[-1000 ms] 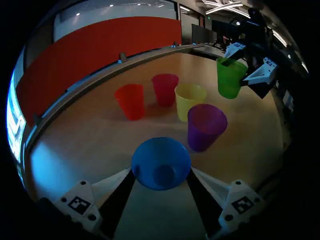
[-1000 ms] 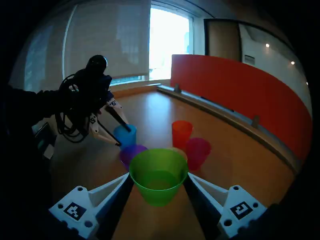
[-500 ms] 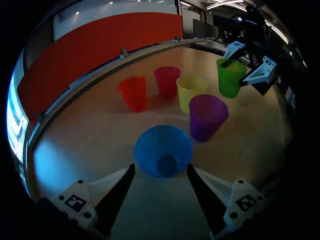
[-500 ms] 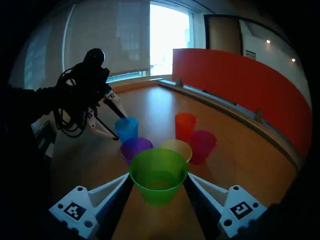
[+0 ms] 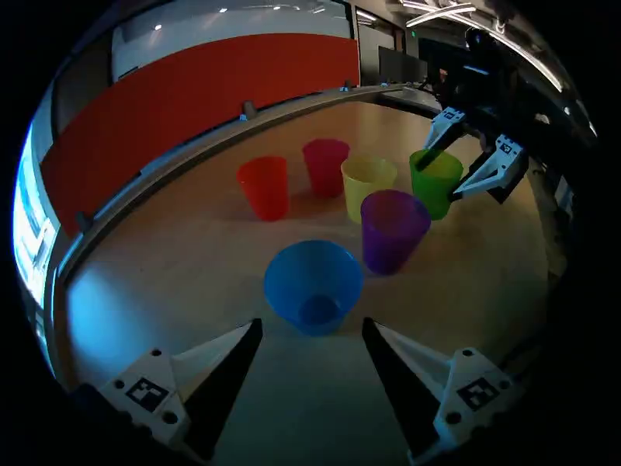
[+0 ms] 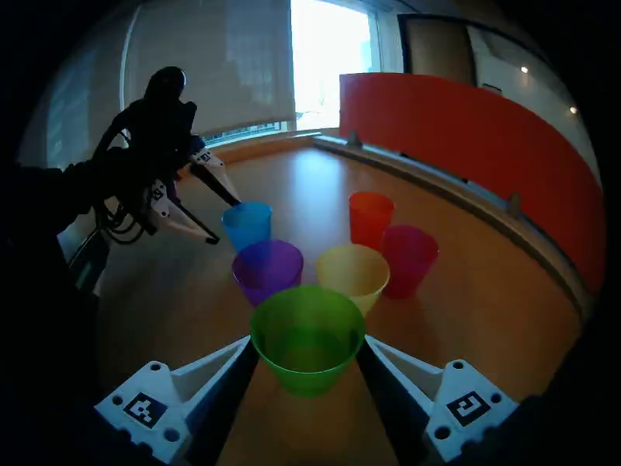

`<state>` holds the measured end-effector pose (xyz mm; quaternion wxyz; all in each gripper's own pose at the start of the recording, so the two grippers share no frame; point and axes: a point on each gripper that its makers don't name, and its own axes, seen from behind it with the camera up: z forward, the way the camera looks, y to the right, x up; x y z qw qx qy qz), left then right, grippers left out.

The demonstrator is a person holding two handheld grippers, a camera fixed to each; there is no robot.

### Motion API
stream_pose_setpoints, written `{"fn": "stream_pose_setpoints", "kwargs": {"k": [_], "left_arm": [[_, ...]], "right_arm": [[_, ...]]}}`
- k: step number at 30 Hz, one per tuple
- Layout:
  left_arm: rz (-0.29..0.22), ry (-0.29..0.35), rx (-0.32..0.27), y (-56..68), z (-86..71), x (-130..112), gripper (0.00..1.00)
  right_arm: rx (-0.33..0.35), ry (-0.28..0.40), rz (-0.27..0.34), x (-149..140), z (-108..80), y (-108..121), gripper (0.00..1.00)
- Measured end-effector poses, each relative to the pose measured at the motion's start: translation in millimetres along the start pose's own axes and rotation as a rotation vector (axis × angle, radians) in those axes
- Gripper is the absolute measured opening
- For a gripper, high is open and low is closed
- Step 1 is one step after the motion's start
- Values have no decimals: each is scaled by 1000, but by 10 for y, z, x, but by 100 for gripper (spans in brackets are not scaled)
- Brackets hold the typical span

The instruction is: Pour water

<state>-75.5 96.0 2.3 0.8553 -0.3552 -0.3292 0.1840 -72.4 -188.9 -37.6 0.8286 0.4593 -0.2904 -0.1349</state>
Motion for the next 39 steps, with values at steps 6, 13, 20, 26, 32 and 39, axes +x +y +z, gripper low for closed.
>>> {"fn": "stream_pose_setpoints", "kwargs": {"k": [6,13,20,26,32,39], "left_arm": [[-2,8,4,3,-43,-2,96],[-6,15,6,8,-77,-1,96],[-10,21,8,8,-106,17,96],[-12,24,15,1,-128,19,96],[-10,37,18,23,-142,39,96],[-4,38,23,47,-149,29,96]], "right_arm": [[6,-18,2,-72,82,-7,88],[5,-35,7,-150,132,6,88],[1,-39,8,-182,150,21,88],[-3,-44,2,-203,139,12,89],[-12,-50,-6,-249,105,4,89],[-17,-49,1,-276,72,-2,90]]}}
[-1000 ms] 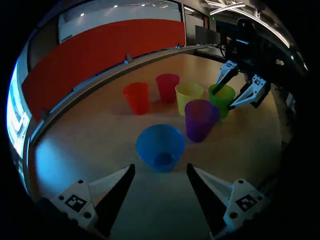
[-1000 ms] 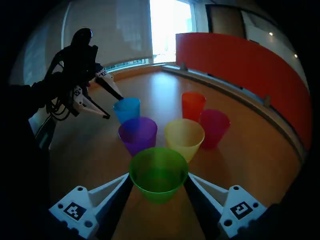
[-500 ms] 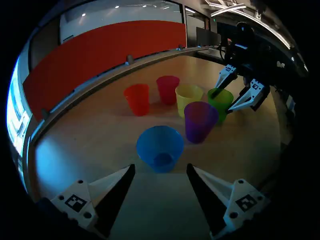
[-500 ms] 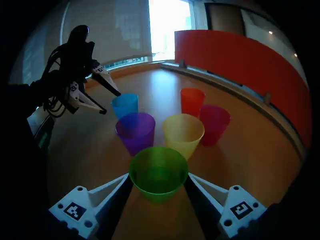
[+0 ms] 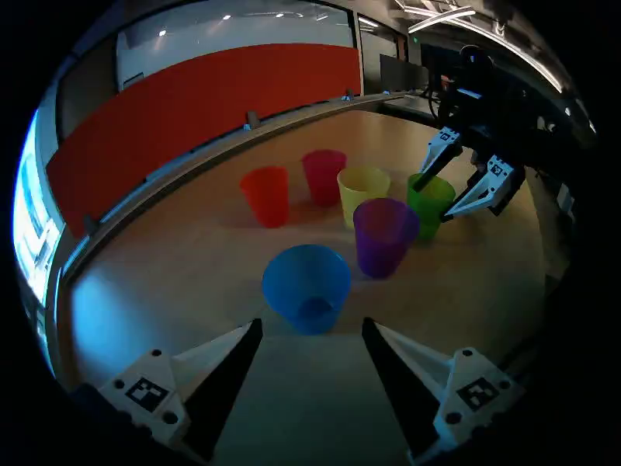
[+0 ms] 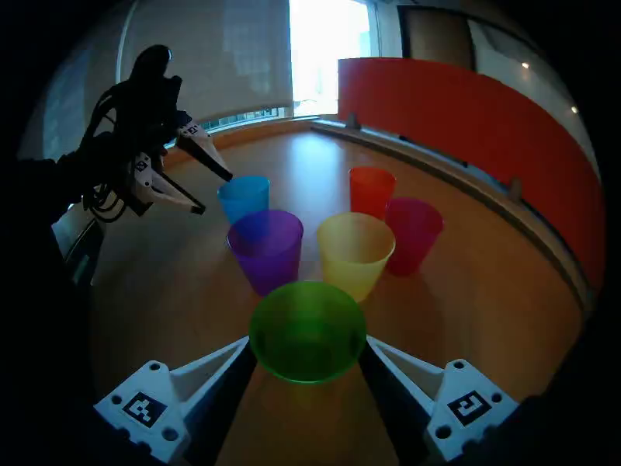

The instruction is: Pour water

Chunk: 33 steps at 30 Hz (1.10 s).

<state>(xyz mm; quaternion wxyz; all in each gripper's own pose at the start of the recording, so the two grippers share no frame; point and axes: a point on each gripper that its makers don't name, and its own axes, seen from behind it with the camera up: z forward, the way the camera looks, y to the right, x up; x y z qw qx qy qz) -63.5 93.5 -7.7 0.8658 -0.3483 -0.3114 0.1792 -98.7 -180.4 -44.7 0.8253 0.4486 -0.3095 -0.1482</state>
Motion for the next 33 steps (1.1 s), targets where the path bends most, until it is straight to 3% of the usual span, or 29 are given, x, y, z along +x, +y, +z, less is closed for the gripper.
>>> {"fn": "stream_pose_setpoints", "kwargs": {"k": [8,15,26,33], "left_arm": [[-15,9,5,13,-56,2,96],[-23,13,21,4,-110,-15,96],[-62,45,47,12,-227,-37,96],[-99,102,83,-4,-367,-1,96]], "right_arm": [[-7,2,4,-6,-12,-19,92],[-23,-1,13,-32,-75,-7,99],[-80,3,17,-194,-402,-9,100],[-134,38,31,-171,-697,13,100]]}}
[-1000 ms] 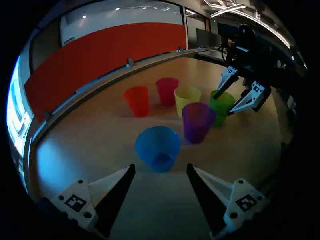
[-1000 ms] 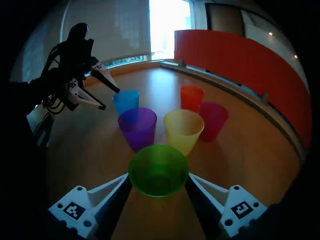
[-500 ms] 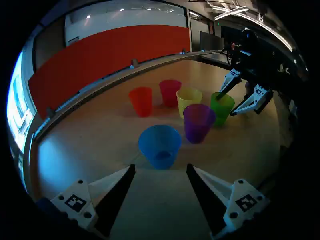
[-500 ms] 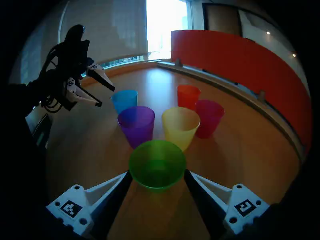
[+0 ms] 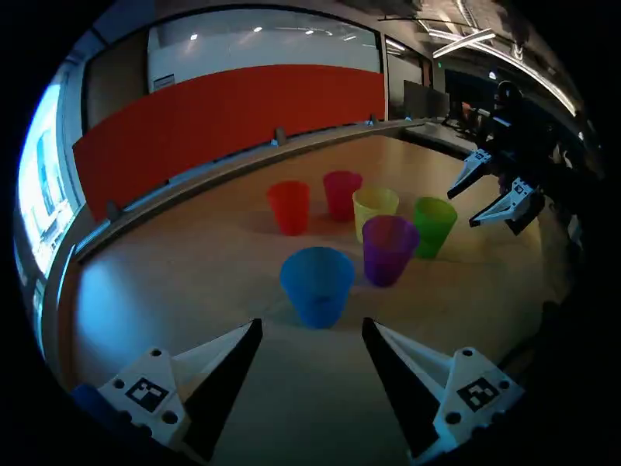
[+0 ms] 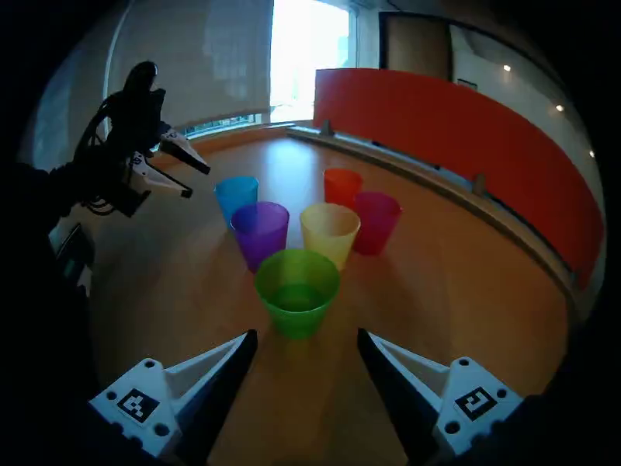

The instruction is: Pour water

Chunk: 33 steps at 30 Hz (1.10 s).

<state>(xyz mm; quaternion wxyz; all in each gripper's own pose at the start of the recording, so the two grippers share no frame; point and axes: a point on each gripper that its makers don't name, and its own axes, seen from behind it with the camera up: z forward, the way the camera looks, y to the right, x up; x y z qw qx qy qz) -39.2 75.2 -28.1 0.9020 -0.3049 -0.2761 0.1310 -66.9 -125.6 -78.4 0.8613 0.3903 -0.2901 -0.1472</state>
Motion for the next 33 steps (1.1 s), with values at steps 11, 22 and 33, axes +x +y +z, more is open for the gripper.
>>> {"fn": "stream_pose_setpoints", "kwargs": {"k": [11,22,33], "left_arm": [[-17,81,78,-33,-186,48,96],[-62,243,242,-315,-520,269,96],[-154,395,378,-415,-786,454,96]], "right_arm": [[-68,71,14,97,-355,63,99],[-190,214,40,331,-616,232,99],[-407,401,131,624,-927,626,99]]}}
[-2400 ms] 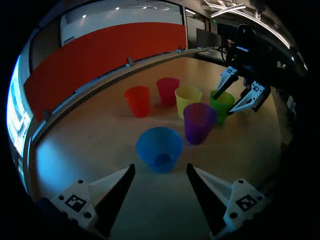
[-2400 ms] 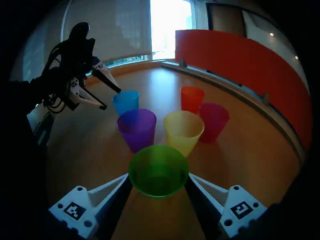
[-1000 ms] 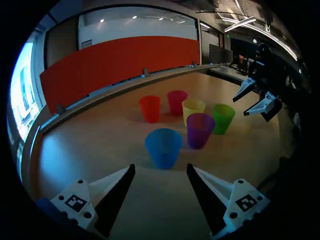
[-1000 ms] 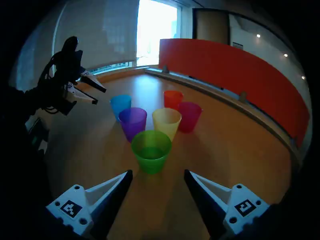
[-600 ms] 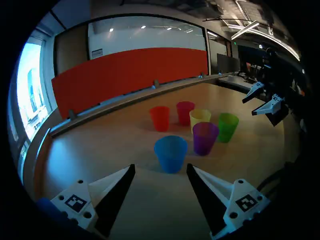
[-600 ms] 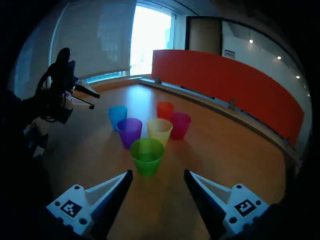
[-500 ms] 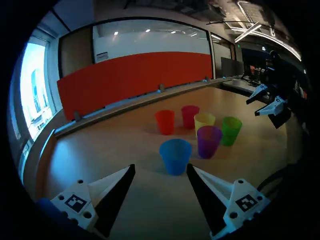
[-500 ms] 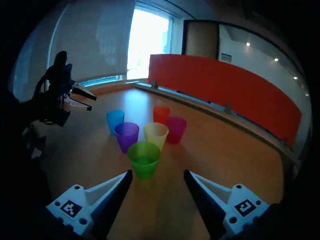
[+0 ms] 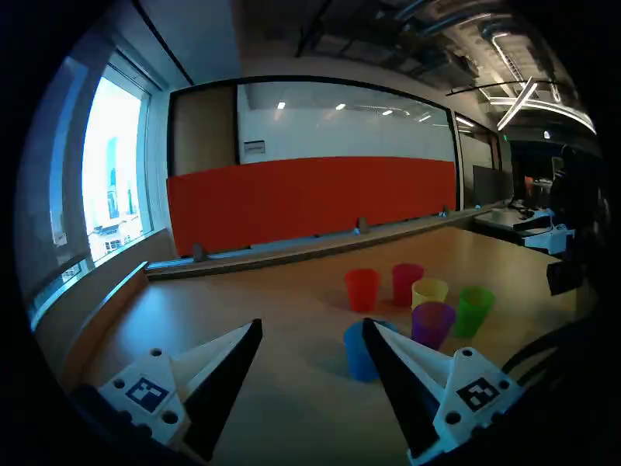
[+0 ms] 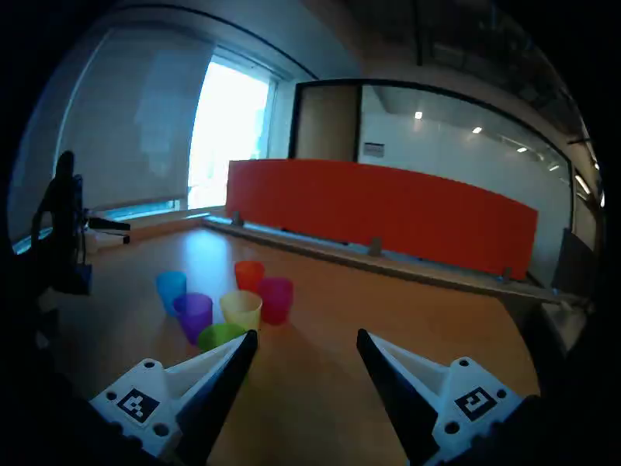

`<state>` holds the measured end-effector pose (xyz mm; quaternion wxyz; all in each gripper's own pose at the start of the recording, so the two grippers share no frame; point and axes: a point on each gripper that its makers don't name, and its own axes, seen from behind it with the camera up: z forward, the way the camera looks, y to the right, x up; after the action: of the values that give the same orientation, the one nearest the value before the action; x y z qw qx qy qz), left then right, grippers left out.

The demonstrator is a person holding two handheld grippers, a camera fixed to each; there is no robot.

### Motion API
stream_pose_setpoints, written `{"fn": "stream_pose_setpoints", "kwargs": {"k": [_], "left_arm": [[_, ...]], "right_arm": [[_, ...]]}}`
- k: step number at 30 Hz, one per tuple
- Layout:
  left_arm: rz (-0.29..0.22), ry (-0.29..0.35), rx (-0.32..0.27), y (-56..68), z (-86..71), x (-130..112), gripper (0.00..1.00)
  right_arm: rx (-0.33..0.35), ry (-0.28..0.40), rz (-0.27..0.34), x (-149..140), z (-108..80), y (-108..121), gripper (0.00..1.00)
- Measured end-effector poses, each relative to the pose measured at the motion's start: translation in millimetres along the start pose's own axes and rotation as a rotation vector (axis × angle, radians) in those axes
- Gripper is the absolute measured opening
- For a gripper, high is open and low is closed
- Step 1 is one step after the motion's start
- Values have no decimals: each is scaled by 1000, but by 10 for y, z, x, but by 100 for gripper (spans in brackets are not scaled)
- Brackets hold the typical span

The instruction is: Pour water

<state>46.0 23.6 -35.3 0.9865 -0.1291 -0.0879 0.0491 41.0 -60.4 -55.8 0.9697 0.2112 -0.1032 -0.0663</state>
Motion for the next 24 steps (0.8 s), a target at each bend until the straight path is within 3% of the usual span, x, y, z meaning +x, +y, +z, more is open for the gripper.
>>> {"fn": "stream_pose_setpoints", "kwargs": {"k": [6,14,18,24], "left_arm": [[-49,72,63,-53,-33,143,96],[-75,159,159,-132,-49,355,96],[-95,175,176,-92,-12,379,96],[-110,198,201,-69,50,398,96]], "right_arm": [[-109,109,44,208,-1,182,99],[-215,212,81,401,-5,322,99],[-240,242,89,465,-14,337,99],[-256,233,87,482,28,370,99]]}}
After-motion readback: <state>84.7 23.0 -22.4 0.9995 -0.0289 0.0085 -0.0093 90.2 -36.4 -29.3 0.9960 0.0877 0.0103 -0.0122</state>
